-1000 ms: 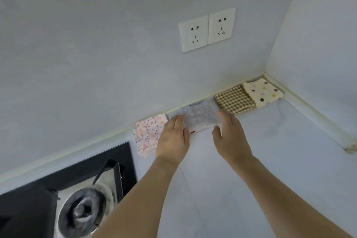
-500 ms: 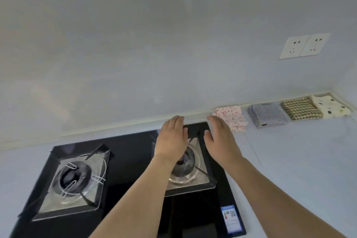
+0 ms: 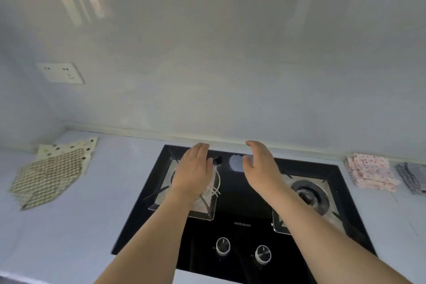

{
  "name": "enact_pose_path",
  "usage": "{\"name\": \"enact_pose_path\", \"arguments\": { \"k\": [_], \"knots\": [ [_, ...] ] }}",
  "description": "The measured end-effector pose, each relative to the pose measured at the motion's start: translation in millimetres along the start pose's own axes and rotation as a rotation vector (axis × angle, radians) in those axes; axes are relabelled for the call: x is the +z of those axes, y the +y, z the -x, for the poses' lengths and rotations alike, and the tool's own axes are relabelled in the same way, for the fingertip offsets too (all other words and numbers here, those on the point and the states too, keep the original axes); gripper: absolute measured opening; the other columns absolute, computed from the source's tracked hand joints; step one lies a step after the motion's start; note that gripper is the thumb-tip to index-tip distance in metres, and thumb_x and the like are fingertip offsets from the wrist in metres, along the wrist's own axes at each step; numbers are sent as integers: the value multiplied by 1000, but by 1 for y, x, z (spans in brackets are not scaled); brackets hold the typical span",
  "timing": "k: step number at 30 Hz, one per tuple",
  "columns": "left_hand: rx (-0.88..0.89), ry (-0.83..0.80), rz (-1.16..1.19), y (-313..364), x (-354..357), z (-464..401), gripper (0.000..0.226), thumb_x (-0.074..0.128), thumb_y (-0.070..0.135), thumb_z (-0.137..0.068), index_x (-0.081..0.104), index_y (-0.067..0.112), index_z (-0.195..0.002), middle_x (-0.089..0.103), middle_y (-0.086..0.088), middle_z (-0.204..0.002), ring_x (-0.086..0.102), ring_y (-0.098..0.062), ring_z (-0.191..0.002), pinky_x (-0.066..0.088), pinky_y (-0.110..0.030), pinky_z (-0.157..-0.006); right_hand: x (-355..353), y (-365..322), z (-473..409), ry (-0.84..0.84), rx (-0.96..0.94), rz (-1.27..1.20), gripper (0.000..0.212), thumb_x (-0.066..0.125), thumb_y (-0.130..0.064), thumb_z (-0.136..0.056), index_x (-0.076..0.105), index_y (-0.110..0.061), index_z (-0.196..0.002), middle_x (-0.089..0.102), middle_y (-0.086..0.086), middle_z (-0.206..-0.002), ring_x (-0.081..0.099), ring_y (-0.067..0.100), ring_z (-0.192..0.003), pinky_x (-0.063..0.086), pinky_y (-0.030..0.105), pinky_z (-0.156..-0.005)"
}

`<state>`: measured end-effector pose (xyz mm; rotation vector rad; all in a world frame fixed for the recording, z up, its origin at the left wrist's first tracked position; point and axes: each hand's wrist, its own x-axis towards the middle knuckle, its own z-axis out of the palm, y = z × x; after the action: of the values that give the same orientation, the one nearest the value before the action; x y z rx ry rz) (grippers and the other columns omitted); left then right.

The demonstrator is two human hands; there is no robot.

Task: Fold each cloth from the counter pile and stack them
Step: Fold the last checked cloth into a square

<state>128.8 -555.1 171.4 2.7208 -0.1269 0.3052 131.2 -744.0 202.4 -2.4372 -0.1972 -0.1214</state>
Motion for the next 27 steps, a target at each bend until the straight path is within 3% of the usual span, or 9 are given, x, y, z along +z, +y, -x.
{"name": "enact_pose_path", "arguments": {
  "k": [5,10,14,18,21,23,27],
  "knots": [
    [-119,1,-48,-136,-60,25,45,38,29,-102,38,14,-144,41,-2,-149,39,-20,-134,31,-30,-111,82,-108,-8,-129,-15,-47,44,43,-21,-100,36,-18,-143,41,0,-145,42,15,-130,33,29,-107],
    [-240,9,-47,-225,-99,45,43,38,29,-102,40,16,-142,43,0,-147,41,-19,-133,36,-32,-111,144,-179,-25,-215,-85,-80,43,43,-28,-99,38,-20,-141,39,-3,-147,41,15,-132,33,32,-109],
    [-312,67,-41,-278,-118,67,40,42,25,-100,45,14,-139,47,1,-142,45,-20,-128,41,-33,-104,193,-221,-42,-282,-178,-97,43,40,-31,-100,37,-19,-142,38,-5,-147,37,12,-133,28,26,-107],
    [-358,15,-95,-347,-144,101,35,46,20,-97,53,15,-131,54,2,-129,52,-21,-115,46,-34,-92,250,-272,-42,-364,-228,-110,43,41,-27,-99,37,-18,-142,37,-5,-147,33,12,-135,26,25,-110],
    [-507,9,-89,-405,-167,110,37,46,14,-92,53,16,-128,53,0,-126,53,-24,-110,48,-37,-85,289,-301,-44,-452,-281,-62,45,41,-23,-99,36,-19,-144,36,-5,-148,34,11,-135,27,24,-110],
    [-559,-41,-83,-457,-175,115,43,45,11,-88,50,19,-131,50,2,-132,50,-23,-116,48,-37,-89,326,-323,-51,-489,-300,-21,44,40,-21,-99,38,-20,-143,39,-5,-147,37,12,-133,30,24,-109],
    [-450,-284,-111,-557,-172,112,55,44,5,-87,45,24,-139,46,8,-141,43,-18,-126,41,-30,-98,413,-359,-69,-582,-319,84,43,39,-15,-98,41,-21,-141,44,-3,-143,43,16,-128,35,29,-106]
  ]
}}
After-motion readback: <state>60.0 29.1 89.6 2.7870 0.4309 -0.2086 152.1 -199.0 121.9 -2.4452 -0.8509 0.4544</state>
